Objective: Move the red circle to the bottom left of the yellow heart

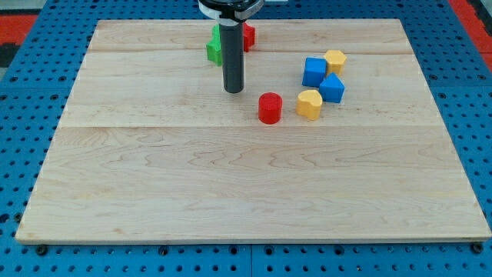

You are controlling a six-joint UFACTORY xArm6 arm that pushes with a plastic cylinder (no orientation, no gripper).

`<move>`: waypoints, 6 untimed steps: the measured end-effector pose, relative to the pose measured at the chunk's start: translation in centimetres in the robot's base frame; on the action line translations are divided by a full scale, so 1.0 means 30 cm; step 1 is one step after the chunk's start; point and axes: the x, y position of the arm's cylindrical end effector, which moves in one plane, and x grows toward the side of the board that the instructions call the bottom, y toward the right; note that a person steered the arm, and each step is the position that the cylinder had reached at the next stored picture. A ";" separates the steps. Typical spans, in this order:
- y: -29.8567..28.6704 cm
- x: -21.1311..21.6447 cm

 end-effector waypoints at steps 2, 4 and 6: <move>0.074 0.012; 0.168 0.167; 0.013 0.428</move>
